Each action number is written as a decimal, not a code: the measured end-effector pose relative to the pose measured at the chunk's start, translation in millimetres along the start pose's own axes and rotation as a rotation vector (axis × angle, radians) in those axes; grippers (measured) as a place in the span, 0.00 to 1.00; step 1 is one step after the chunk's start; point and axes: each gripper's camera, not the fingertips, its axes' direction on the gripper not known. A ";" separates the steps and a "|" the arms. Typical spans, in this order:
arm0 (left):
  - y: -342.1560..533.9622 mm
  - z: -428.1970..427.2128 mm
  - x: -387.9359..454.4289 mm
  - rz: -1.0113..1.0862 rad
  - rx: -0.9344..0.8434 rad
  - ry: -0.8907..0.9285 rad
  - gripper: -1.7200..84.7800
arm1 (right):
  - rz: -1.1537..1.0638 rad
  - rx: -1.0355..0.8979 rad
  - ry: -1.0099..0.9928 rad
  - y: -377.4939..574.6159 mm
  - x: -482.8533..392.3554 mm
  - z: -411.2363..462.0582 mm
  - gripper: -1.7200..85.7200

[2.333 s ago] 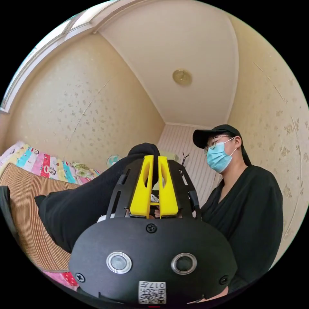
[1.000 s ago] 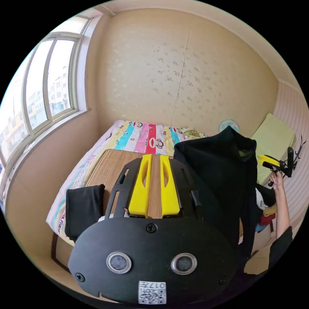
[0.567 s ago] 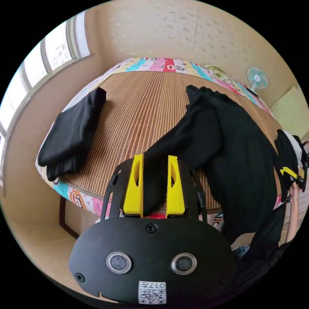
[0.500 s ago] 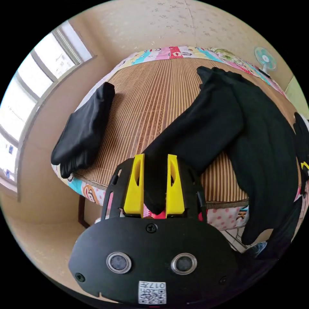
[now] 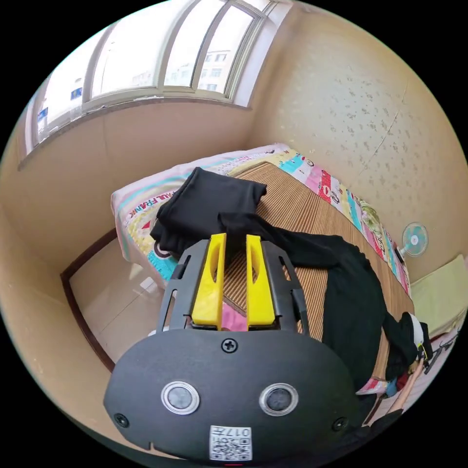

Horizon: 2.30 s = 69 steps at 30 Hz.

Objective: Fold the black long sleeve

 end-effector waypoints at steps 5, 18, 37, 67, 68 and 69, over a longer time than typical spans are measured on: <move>79.1 53.7 88.3 0.239 -0.262 0.327 0.12 | -0.053 -0.139 -0.567 50.1 -63.8 57.7 0.14; 113.0 74.5 162.8 0.365 -0.561 0.472 0.03 | -0.315 -0.197 -0.400 80.1 -84.1 53.0 0.05; 155.4 -0.6 123.7 0.294 -0.314 0.338 0.05 | 1.024 0.110 -0.650 176.8 232.9 109.2 0.17; 160.9 8.2 -28.4 -0.167 -0.170 0.496 0.09 | -0.327 -0.202 -0.883 -16.3 -299.9 166.3 0.09; 153.6 6.7 -32.1 -0.168 -0.154 0.472 0.09 | -0.341 -0.197 -0.870 -9.0 -302.5 163.8 0.09; 137.9 1.8 -40.9 -0.179 -0.117 0.401 0.11 | -0.370 -0.171 -0.839 1.2 -303.3 152.9 0.10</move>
